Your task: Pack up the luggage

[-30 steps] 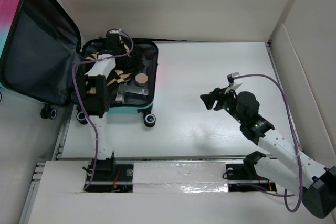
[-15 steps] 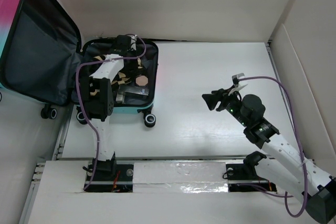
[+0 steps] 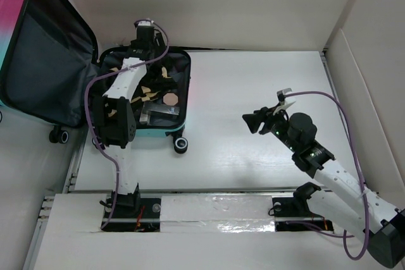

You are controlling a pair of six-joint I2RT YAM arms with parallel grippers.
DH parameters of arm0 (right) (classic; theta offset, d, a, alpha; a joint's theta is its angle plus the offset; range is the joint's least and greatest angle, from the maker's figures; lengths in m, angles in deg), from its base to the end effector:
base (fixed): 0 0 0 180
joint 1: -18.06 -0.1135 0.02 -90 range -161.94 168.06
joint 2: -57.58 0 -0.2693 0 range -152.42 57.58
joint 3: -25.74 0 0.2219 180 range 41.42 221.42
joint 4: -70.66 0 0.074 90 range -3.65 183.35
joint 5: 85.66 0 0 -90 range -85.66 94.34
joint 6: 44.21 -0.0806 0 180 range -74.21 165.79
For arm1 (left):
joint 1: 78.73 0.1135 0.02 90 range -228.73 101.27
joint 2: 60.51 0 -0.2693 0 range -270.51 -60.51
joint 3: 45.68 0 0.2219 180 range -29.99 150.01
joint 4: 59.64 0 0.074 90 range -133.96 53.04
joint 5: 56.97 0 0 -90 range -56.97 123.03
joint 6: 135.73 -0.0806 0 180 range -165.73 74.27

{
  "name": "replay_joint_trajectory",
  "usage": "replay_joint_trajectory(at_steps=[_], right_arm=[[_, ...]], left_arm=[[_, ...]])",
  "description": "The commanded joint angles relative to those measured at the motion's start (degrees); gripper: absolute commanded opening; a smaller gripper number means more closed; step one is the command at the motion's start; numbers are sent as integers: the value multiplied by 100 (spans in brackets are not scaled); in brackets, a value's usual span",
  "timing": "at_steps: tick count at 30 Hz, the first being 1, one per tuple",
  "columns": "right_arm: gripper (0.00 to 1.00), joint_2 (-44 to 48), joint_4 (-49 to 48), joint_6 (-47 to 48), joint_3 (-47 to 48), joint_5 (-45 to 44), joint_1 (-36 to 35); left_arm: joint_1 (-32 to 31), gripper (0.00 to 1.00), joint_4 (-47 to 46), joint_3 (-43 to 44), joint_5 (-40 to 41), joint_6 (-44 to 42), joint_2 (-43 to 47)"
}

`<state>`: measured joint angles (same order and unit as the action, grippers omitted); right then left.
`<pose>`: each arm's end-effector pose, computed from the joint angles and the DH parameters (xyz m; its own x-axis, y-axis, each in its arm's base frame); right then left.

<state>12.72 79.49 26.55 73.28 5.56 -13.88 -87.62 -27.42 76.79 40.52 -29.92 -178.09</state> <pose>0.1726 0.1096 0.2973 -0.2660 0.2224 -0.9380 -0.4864 0.8091 0.3298 0.4981 -0.0673 0.3005 -0.4470 -0.2035 -0.8711 -0.0862 0.9791 -0.1845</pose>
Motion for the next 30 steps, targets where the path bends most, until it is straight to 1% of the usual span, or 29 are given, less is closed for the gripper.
replay_joint_trajectory(at_steps=[1, 4, 5, 11, 13, 14, 18, 21, 22, 24, 25, 27, 28, 30], right_arm=[[62, -57, -185, 70, 75, -95, -31], [62, -67, -185, 88, 66, -112, -31], [62, -67, -211, 105, 58, -260, -31], [62, -180, -343, 167, 49, -165, -84], [62, -242, -352, 175, 49, -165, -84], [62, -268, -361, 184, 66, 9, -84], [62, -356, -369, 219, 84, 28, -84], [62, -392, -370, 211, 92, 11, -84], [62, -392, -352, 219, 110, 11, -84], [62, -357, -317, 228, 101, -94, -84], [62, -339, -334, 211, 84, -95, -84], [62, -330, -308, 184, 84, -243, -84], [62, -322, -291, 184, 101, -236, -84], [62, -295, -255, 193, 102, -288, -84]], left_arm=[[10, 65, -221, 580, 60, 273, -255], [10, 63, -229, 844, 42, 291, -686], [10, 63, -299, 870, 34, 299, -800], [10, 65, -1073, 844, -370, 343, -959], [-43, 65, -1152, 1011, -345, 361, -1039], [-43, 65, -1144, 1090, -327, 352, -1169], [-43, 63, -907, 1747, -143, 291, -1583], [-43, 51, -678, 1952, -72, 229, -1856], [-43, 42, -695, 1899, -89, 220, -1874], [-43, 35, -765, 1637, -98, 194, -1874], [-43, 29, -809, 1557, -98, 185, -1856], [-43, 24, -827, 1320, -89, 150, -1804], [-43, 19, -871, 1232, -63, 115, -1777], [-43, 16, -924, 1004, -46, 97, -1672]])
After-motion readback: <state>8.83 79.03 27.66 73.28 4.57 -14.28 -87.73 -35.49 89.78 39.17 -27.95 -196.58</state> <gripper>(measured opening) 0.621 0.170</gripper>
